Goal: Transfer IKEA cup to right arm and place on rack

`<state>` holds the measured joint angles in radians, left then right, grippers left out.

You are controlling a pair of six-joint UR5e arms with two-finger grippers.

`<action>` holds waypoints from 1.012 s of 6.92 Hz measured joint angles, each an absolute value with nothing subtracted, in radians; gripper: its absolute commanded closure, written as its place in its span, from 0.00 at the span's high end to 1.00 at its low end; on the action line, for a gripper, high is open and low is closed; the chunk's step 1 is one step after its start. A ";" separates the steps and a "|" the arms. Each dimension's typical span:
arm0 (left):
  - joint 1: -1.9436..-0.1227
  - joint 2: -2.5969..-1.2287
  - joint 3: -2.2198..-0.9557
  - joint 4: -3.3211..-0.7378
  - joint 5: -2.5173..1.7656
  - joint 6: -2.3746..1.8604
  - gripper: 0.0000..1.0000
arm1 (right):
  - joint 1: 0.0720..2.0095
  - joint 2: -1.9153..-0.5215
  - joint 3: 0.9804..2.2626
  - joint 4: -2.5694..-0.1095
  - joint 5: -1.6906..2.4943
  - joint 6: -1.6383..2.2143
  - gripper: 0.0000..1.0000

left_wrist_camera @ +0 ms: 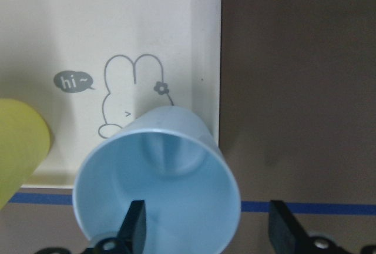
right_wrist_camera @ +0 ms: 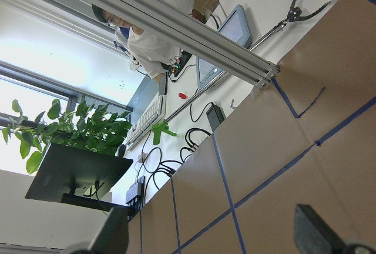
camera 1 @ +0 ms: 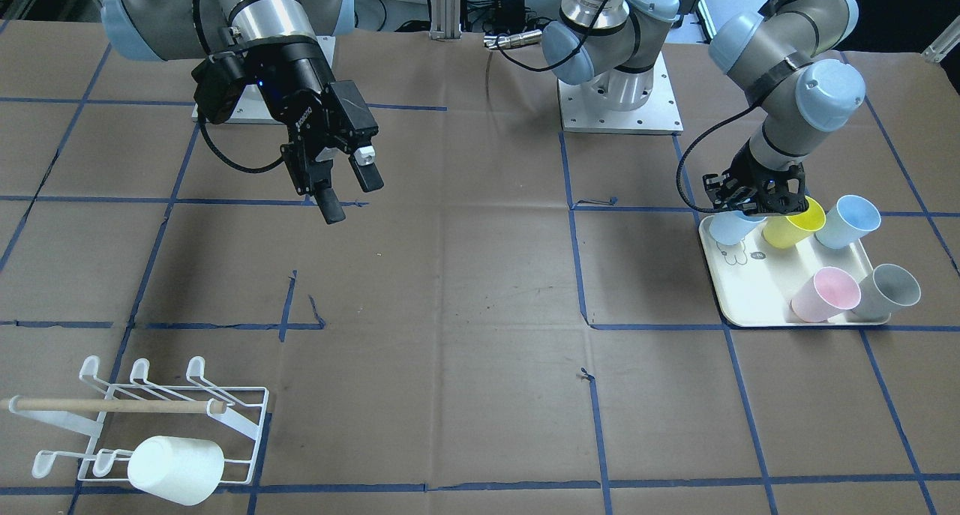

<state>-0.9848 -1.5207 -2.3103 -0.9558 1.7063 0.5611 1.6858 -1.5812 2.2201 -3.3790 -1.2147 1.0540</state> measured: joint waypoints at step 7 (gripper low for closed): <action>-1.040 -1.560 -1.715 -1.537 1.467 0.533 0.00 | 1.686 -1.584 2.300 -3.684 -1.195 1.354 1.00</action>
<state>-1.0398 -1.5598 -1.7148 -1.5365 1.4674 0.5334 1.6858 -1.5838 2.3000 -3.6839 -1.1947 1.3541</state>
